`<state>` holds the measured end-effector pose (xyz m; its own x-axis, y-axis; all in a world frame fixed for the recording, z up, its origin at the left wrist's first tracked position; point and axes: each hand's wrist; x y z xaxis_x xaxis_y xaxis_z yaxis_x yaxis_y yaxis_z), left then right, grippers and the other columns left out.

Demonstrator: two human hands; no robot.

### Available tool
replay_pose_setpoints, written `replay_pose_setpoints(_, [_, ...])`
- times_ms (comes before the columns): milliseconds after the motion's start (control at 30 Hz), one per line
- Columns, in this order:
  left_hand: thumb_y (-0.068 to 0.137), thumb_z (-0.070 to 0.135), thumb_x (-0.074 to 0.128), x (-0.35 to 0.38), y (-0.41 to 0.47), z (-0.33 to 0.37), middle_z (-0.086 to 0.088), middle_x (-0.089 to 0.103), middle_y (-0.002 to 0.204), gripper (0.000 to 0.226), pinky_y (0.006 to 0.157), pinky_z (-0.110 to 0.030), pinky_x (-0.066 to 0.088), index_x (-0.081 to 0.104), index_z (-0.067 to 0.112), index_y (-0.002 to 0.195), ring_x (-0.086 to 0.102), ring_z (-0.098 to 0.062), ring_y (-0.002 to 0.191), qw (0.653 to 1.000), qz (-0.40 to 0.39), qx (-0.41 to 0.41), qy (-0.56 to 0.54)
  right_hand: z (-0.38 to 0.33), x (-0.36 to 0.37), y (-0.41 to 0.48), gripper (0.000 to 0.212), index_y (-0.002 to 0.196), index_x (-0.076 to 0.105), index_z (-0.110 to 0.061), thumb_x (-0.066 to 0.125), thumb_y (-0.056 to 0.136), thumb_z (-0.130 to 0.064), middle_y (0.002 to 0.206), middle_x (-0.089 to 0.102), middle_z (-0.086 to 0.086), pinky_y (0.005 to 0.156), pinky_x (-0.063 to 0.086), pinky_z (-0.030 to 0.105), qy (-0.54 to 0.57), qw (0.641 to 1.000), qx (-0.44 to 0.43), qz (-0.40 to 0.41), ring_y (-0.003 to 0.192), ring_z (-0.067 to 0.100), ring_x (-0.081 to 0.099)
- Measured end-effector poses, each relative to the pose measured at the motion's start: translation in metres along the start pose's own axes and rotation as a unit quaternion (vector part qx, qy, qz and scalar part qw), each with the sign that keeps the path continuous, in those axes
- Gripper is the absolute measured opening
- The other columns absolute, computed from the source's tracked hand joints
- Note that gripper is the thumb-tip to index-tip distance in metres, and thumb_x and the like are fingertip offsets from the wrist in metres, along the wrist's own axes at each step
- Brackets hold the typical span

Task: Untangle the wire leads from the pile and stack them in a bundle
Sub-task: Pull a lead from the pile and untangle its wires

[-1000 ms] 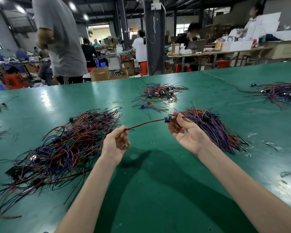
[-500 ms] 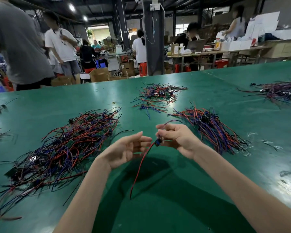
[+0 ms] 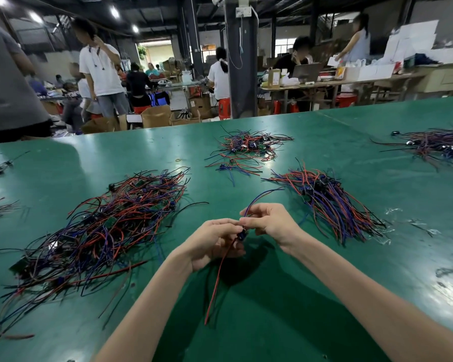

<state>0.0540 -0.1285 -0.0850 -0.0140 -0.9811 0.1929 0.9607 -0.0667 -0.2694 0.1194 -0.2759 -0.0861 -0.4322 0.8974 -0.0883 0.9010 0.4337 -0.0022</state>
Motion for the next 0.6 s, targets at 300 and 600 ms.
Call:
replay_pose_setpoints(300, [0.091,0.009,0.059,0.0023,0.003,-0.005,-0.012,0.065,0.08,0.007,0.06,-0.033,0.059,0.064,0.005,0.089,0.068,-0.023,0.067,0.999,0.028,0.007,-0.044,0.0052,0.0073,0.0004,0.012,0.078,0.068,-0.01,0.071,0.078,0.001,0.067,0.064,0.002,0.068,0.045,0.024,0.073,0.997,0.018,0.019,0.064,0.012,0.058])
replay_pose_setpoints(600, [0.087,0.006,0.062,-0.0001,0.0043,-0.006,-0.009,0.067,0.074,0.012,0.058,-0.024,0.056,0.068,-0.002,0.093,0.063,-0.013,0.059,0.998,0.028,0.001,-0.056,0.002,0.0051,0.0005,0.004,0.082,0.067,-0.003,0.064,0.084,-0.002,0.064,0.068,0.0,0.061,0.047,0.022,0.171,0.978,0.107,-0.049,0.058,0.011,0.06])
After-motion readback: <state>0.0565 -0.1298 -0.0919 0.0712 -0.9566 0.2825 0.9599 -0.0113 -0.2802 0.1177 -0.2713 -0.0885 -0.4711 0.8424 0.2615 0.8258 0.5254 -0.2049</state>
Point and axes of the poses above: each hand's wrist, its own y-axis towards the middle knuckle, its own x-axis out of the palm, z = x × y
